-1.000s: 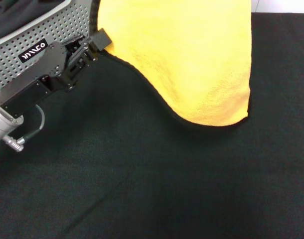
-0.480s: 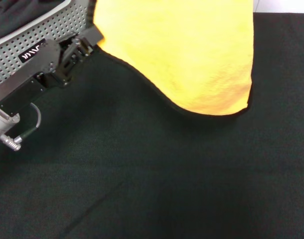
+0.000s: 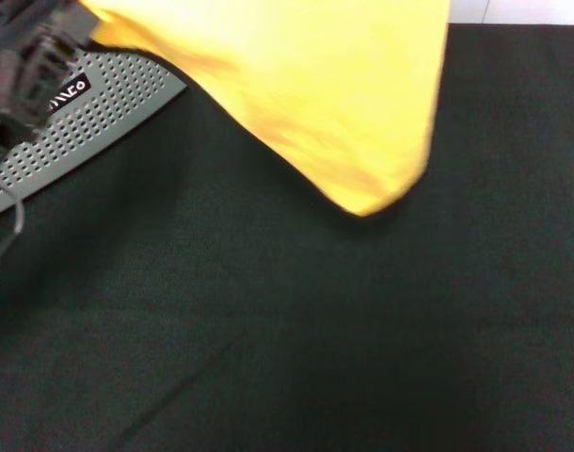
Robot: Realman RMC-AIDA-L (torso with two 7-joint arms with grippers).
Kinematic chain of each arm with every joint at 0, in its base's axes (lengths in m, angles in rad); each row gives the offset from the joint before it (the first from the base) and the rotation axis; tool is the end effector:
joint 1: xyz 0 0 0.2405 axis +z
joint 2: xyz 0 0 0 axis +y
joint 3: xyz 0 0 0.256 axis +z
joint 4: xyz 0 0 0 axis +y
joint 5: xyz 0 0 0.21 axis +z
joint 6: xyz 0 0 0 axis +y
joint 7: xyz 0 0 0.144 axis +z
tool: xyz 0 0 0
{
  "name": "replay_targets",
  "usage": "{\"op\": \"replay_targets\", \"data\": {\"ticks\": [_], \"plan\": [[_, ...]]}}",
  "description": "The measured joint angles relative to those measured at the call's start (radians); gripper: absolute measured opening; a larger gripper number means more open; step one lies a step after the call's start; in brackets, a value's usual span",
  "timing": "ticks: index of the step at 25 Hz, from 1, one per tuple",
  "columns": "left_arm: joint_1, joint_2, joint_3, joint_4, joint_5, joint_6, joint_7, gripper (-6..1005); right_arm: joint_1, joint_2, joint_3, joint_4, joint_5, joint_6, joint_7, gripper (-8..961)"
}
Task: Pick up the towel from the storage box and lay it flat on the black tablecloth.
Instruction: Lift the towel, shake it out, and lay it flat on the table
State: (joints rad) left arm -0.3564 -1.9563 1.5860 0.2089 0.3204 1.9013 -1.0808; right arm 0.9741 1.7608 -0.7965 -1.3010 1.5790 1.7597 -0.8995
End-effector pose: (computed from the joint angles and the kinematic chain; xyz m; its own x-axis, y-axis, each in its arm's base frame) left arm -0.2660 0.2694 0.0523 0.1081 0.0144 0.9940 0.5502 -0.8336 -0.0478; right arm -0.0163 0.3767 0.2052 0.8119 0.0428 -0.5822 -0.0459 -0.9895 -0.1368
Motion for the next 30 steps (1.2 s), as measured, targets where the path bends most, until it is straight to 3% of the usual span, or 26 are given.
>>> {"op": "replay_targets", "data": {"ticks": [8, 17, 22, 30], "plan": [[0.042, -0.002, -0.03, 0.087, 0.006, 0.074, -0.023, 24, -0.164, 0.121, 0.041, 0.008, 0.026, -0.033, 0.005, 45], [0.067, -0.002, -0.026, 0.107, 0.012, 0.11, -0.109, 24, -0.343, 0.25, -0.021, -0.021, 0.051, 0.002, -0.009, 47], [0.092, 0.005, -0.026, 0.099, 0.048, 0.108, -0.181, 25, -0.513, 0.26, -0.21, -0.072, 0.154, -0.039, -0.073, 48], [0.112, 0.038, -0.028, 0.074, 0.179, 0.108, -0.351, 25, -0.644, 0.263, -0.371, -0.133, 0.202, -0.059, -0.101, 49]]}}
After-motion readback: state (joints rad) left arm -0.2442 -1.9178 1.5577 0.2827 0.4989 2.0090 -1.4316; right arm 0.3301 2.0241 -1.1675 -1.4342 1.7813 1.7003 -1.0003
